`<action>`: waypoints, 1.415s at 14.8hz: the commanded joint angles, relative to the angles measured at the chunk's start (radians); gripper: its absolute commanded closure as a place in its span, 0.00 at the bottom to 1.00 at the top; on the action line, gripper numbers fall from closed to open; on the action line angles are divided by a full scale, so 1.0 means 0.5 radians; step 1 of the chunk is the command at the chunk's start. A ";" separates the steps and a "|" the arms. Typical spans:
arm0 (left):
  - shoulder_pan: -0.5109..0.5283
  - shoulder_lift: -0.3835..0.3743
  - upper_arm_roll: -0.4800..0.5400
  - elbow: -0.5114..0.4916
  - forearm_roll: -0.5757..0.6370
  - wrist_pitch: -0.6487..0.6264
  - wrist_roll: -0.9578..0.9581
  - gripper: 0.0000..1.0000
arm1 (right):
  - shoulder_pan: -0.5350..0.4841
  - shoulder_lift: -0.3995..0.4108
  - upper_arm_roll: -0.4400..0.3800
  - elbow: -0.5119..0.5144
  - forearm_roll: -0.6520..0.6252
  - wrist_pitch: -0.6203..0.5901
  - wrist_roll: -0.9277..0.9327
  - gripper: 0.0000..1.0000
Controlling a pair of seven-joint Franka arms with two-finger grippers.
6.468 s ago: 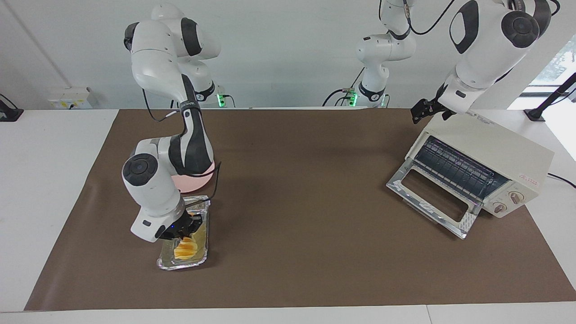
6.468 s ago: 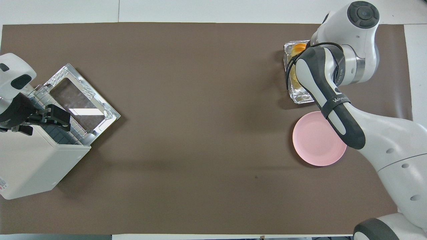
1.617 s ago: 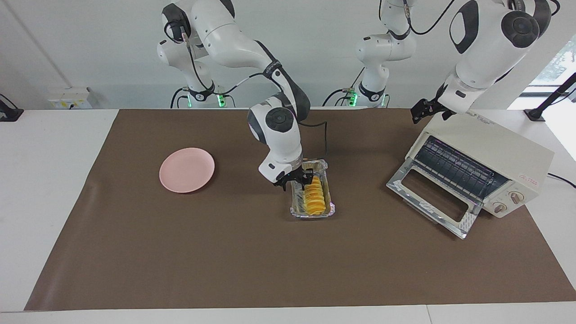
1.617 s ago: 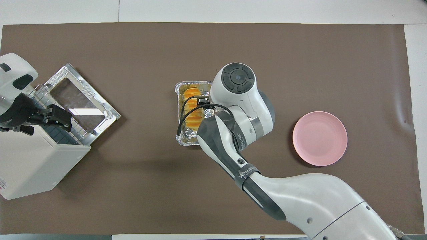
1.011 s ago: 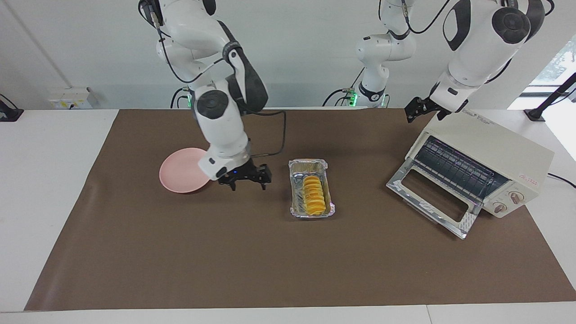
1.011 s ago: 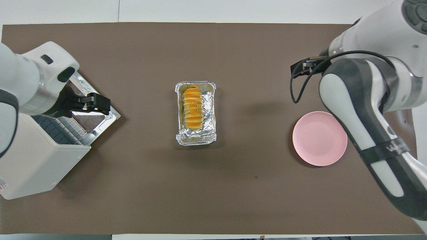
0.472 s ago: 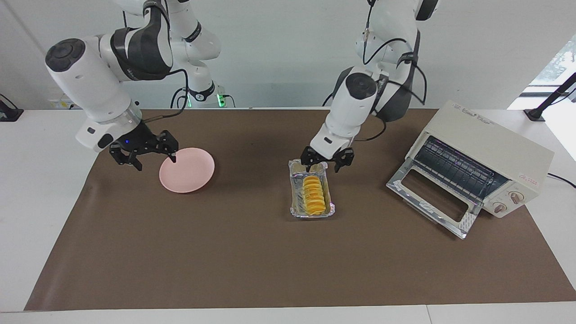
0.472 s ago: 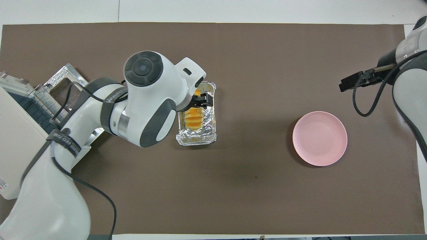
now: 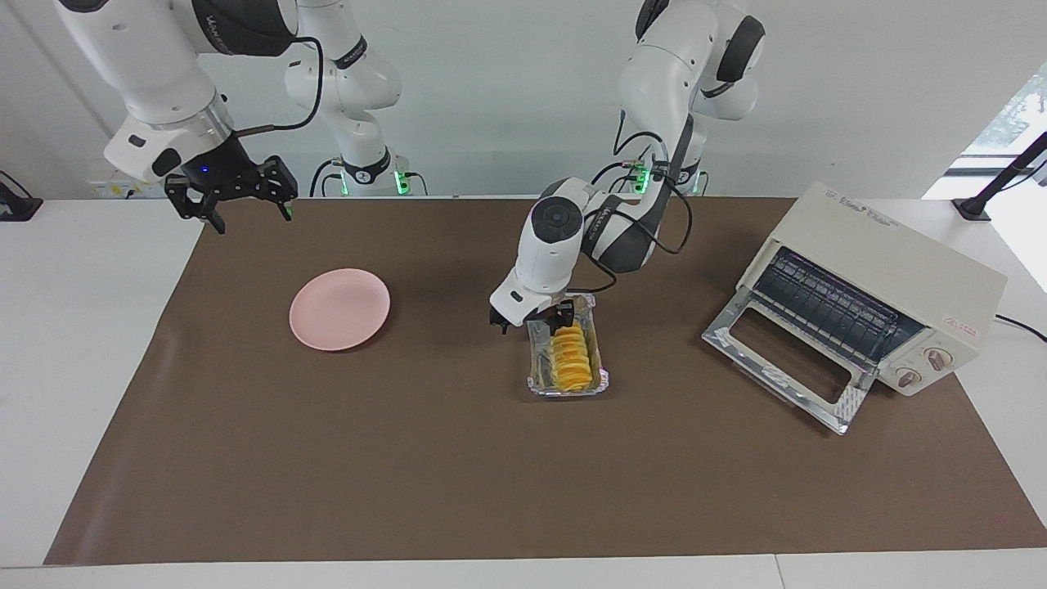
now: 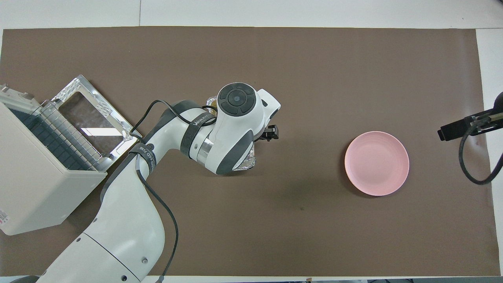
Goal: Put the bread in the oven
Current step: 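Carry the foil tray into the open toaster oven with the left gripper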
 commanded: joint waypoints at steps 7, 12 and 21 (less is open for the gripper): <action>-0.018 -0.007 0.032 -0.067 0.039 0.083 -0.143 1.00 | -0.111 -0.106 0.032 -0.160 0.011 -0.016 -0.031 0.00; -0.006 -0.004 0.038 0.061 0.002 -0.127 -0.256 1.00 | -0.117 -0.091 0.026 -0.123 0.115 -0.043 -0.031 0.00; 0.052 -0.228 0.537 0.378 0.023 -0.745 -0.373 1.00 | -0.111 -0.094 0.019 -0.114 0.081 -0.025 -0.031 0.00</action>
